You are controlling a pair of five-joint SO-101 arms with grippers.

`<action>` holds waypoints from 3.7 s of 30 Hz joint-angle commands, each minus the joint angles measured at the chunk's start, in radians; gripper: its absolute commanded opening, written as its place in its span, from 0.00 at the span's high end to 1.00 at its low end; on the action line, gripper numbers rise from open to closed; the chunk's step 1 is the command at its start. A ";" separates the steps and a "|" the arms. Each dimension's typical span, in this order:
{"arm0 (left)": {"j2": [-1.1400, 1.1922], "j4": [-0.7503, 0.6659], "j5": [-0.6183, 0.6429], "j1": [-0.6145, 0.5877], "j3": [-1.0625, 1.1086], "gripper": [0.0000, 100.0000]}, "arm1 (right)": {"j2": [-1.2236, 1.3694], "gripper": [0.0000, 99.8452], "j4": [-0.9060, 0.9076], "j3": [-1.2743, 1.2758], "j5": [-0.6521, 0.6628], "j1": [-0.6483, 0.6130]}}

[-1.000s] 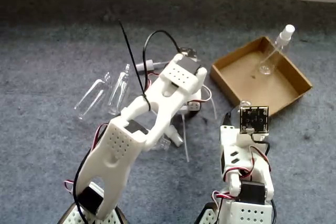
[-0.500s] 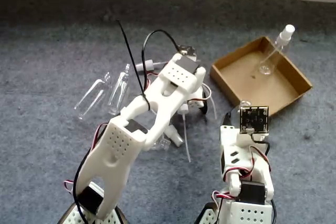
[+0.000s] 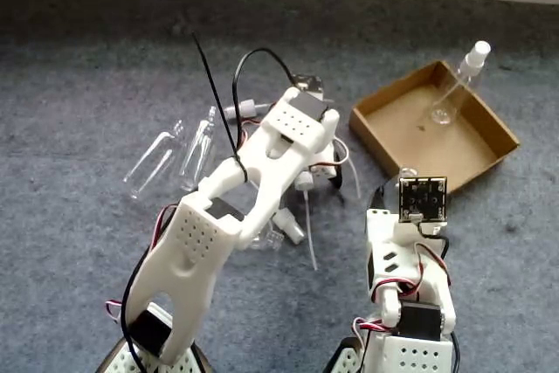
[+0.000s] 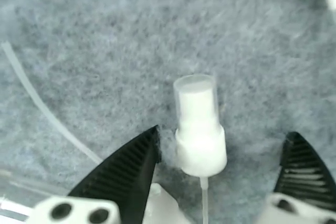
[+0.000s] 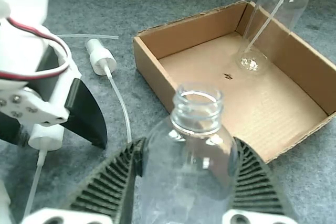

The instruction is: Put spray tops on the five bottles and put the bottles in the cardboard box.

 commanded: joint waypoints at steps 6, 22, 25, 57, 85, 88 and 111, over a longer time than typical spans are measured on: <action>-0.015 0.005 -0.005 -0.028 -0.050 0.85 | -0.012 0.83 -0.030 -0.010 -0.003 0.005; -0.088 0.141 -0.008 -0.028 -0.249 1.00 | -0.012 0.83 -0.030 -0.015 0.000 -0.001; -0.125 0.187 -0.095 -0.044 -0.354 1.00 | -0.012 0.83 -0.030 -0.013 0.000 -0.047; -1.216 0.018 -0.493 -0.162 0.177 1.00 | -0.012 0.83 -0.561 0.214 -0.008 -0.561; -1.949 -1.211 -0.493 0.071 1.339 1.00 | -0.012 0.83 -0.352 0.214 -0.008 -0.644; -1.977 -1.229 -0.493 0.071 1.389 1.00 | -0.012 0.83 -0.352 0.214 -0.008 -0.642; -2.218 -1.231 -0.488 0.079 1.874 1.00 | -0.012 0.83 -0.351 0.214 -0.003 -0.642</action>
